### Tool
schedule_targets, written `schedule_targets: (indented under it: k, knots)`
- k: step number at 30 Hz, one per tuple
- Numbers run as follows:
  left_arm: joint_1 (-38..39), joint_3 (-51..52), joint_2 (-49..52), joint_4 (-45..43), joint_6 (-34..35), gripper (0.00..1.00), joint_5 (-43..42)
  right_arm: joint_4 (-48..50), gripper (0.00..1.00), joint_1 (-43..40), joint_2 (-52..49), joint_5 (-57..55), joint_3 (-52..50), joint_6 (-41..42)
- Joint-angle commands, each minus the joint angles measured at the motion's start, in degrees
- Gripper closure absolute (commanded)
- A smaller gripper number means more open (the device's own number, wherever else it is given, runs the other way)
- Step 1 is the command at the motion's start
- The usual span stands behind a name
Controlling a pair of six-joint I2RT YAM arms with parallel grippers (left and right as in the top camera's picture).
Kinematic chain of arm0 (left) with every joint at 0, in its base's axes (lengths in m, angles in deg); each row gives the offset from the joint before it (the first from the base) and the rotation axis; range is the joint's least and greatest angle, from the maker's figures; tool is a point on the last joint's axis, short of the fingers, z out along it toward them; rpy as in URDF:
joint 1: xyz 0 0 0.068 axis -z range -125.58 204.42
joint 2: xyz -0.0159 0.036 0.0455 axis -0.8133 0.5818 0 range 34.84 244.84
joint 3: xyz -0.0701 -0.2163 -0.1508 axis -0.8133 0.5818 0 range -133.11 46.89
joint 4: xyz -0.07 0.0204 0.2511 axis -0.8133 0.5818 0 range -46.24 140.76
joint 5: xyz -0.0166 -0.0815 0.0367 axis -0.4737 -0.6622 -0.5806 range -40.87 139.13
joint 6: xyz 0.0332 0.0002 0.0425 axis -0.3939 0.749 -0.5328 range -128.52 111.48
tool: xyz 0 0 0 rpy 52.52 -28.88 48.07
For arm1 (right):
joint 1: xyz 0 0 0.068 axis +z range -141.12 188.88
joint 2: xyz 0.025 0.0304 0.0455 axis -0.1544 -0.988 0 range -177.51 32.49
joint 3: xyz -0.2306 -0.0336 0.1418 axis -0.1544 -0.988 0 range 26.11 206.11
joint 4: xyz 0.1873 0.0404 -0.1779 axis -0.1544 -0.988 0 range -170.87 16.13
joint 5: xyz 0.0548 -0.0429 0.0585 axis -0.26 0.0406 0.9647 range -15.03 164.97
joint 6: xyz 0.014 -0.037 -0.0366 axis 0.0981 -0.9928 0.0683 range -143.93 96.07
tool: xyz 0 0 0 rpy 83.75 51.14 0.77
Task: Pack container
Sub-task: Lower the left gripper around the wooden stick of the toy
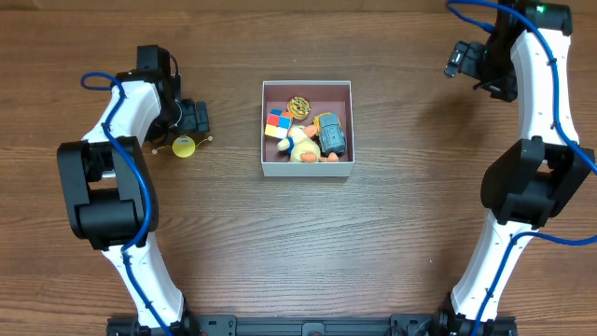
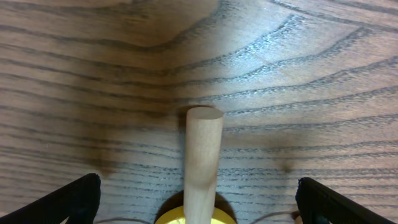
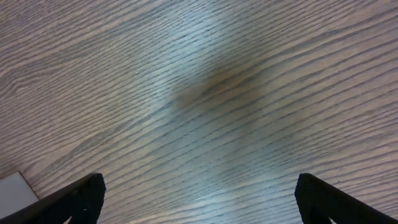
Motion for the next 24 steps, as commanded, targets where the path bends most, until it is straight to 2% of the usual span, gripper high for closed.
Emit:
schedule_targets:
  k: [1, 9, 17, 24]
  knots:
    - [-0.28, -0.96, 1.22, -0.22, -1.55, 0.00, -1.60, 0.33, 0.00, -0.04, 1.81, 0.07, 0.02, 0.00]
    - [-0.28, -0.96, 1.22, -0.28, -1.55, 0.00, -1.62, 0.33, 0.00, -0.04, 1.81, 0.07, 0.02, 0.00]
    - [-0.28, -0.94, 1.40, -0.11, -1.55, 0.07, -1.88, 0.33, 0.00, -0.04, 1.81, 0.07, 0.02, -0.02]
    - [-0.28, -0.94, 3.91, -0.13, -1.53, 0.08, -2.01, 0.33, 0.00, -0.04, 1.81, 0.07, 0.02, 0.00]
